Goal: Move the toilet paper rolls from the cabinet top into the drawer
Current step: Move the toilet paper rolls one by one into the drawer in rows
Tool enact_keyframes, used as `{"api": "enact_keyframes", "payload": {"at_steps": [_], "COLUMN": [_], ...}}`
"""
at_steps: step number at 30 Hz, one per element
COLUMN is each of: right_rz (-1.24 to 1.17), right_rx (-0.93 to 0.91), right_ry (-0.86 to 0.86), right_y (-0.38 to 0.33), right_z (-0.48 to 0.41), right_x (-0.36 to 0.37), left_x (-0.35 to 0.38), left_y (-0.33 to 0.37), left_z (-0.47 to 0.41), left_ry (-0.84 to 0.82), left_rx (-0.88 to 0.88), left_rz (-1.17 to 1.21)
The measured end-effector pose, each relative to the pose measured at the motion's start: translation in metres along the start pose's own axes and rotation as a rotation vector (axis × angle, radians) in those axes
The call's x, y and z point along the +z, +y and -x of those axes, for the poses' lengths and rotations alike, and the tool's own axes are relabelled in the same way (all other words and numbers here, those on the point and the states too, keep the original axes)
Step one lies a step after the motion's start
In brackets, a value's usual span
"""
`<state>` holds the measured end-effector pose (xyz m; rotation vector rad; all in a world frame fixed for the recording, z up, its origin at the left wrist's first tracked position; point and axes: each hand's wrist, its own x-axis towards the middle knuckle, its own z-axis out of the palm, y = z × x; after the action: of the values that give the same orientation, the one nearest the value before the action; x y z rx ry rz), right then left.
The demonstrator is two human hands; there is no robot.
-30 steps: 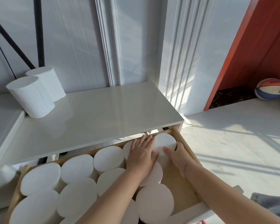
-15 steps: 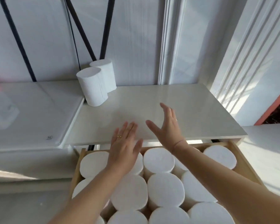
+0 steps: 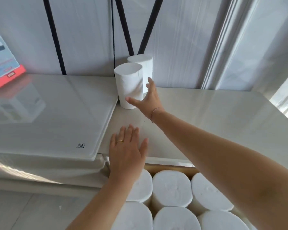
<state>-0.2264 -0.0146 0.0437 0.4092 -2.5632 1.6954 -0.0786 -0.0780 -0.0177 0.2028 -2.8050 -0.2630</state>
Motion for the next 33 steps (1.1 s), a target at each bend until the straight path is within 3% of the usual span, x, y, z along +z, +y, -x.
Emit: {"api": "enact_keyframes", "payload": {"at_steps": [9,17,28,33], "right_rz": [-0.123,-0.125,-0.173,-0.130], "right_rx": [0.018,0.018,0.011,0.024], "right_ry": [0.078,0.045,0.081,0.151], "right_y": [-0.006,-0.001,0.026,0.039], "right_z": [-0.041,-0.029,0.118,0.201], "right_x": [0.033,0.017,-0.094,-0.157], "left_x": [0.004,0.004,-0.004,-0.007], "left_y": [-0.002,-0.006,0.003,0.066], "left_z": [0.000,0.000,0.020,0.056], "left_ry": [0.011,0.009,-0.055,-0.125], "left_rx": [-0.001,0.029,0.031,0.217], "left_rz": [0.007,-0.005,0.077,0.206]}}
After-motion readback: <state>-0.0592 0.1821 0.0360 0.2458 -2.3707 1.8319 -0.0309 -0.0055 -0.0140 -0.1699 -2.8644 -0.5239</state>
